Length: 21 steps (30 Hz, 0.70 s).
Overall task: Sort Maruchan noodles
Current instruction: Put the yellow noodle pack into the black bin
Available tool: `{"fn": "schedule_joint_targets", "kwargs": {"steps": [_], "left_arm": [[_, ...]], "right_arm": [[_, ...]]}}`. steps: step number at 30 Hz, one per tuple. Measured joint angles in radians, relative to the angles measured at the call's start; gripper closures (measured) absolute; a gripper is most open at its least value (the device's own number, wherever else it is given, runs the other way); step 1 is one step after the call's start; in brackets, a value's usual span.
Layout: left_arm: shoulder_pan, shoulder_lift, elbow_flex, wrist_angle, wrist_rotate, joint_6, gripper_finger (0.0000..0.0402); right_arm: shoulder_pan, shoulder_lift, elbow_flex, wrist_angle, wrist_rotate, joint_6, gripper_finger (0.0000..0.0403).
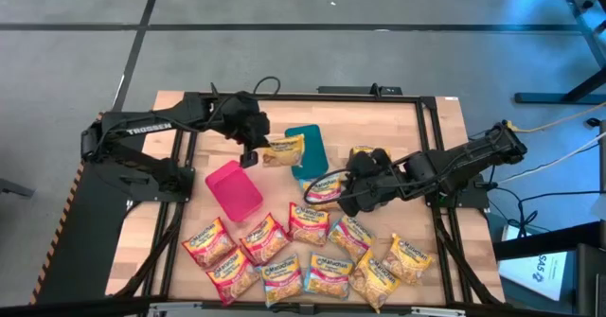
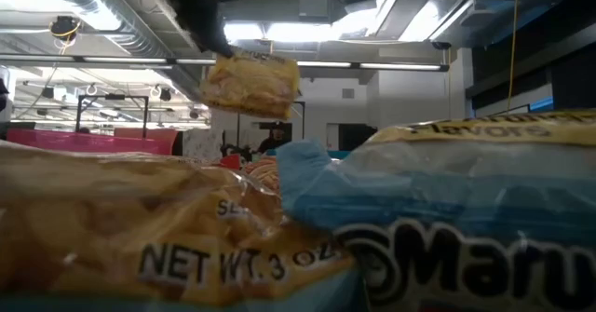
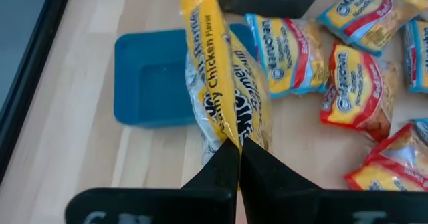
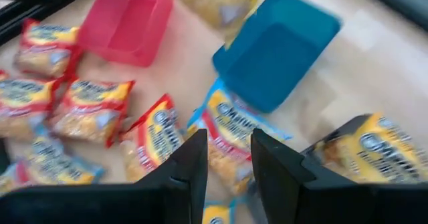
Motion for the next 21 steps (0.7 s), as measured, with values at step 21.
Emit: {"fn": "schedule_joint_targets", "kwargs": {"steps": [21], "left_arm": [[-0.12,0.401,0.378,0.11,-0.02,0.015,0.0401]], "right_arm": [[-0.118,-0.148,0.0,-0.257,0.612,0.151,0.029]]}}
